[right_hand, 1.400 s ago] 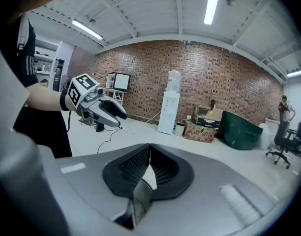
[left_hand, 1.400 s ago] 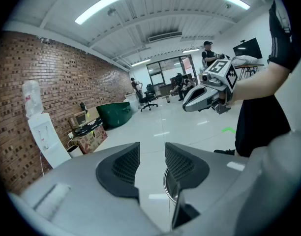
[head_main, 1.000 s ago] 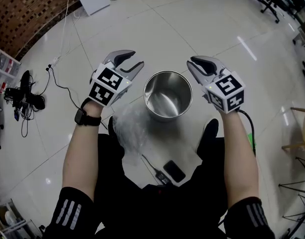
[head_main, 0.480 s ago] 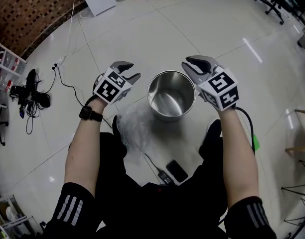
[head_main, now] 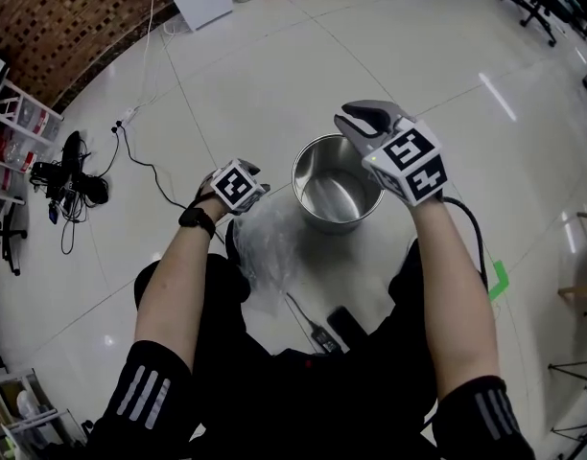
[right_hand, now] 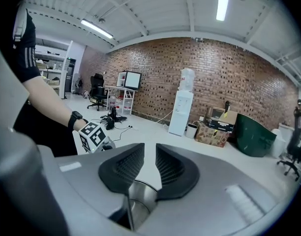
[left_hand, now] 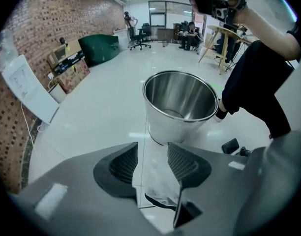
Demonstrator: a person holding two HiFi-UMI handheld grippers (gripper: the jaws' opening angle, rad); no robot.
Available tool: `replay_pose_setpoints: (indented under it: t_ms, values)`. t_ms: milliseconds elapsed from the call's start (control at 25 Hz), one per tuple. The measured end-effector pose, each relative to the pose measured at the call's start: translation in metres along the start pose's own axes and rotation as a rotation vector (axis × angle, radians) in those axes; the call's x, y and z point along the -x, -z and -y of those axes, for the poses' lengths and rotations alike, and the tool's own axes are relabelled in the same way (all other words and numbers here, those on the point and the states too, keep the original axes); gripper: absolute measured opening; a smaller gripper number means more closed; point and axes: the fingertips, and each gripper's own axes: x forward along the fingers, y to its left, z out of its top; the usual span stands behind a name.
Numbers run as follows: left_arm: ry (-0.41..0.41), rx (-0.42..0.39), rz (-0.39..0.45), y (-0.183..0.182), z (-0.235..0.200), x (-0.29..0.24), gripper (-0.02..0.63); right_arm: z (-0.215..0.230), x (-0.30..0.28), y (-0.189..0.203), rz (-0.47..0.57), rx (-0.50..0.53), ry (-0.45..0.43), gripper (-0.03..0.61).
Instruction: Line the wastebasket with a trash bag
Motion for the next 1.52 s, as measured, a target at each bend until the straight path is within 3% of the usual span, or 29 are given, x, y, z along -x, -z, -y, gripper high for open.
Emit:
replay_pose_setpoints:
  t_ms: [80,200,320,520,720,840,1120,1520]
  values:
    - [0.062,0.031,-0.022,0.013,0.011,-0.016,0.186,-0.006,-0.007,-0.001,-0.006,0.006,-0.017,0.081]
    - [0.111,0.104,-0.133,0.045,0.027,-0.038,0.190,-0.014,-0.015,-0.001,-0.016,0.011,-0.037,0.081]
    - [0.100,0.075,-0.136,0.050,0.034,-0.061,0.190,-0.018,-0.021,-0.004,-0.011,0.011,-0.050,0.081]
    - [0.233,0.110,-0.290,0.098,0.072,-0.093,0.190,-0.022,-0.029,-0.006,-0.019,0.022,-0.067,0.081]
    - [0.209,0.109,-0.306,0.113,0.068,-0.107,0.157,-0.022,-0.030,-0.005,-0.026,0.035,-0.067,0.081]
    - [0.175,0.102,-0.288,0.112,0.063,-0.108,-0.003,-0.019,-0.028,-0.004,-0.026,0.033,-0.060,0.081]
    - [0.057,0.017,-0.178,0.075,0.032,-0.084,-0.006,-0.015,-0.025,0.003,-0.034,0.025,-0.050,0.081]
    - [-0.086,-0.038,-0.060,0.005,-0.007,0.006,-0.006,-0.012,-0.013,0.006,-0.033,0.025,-0.043,0.081]
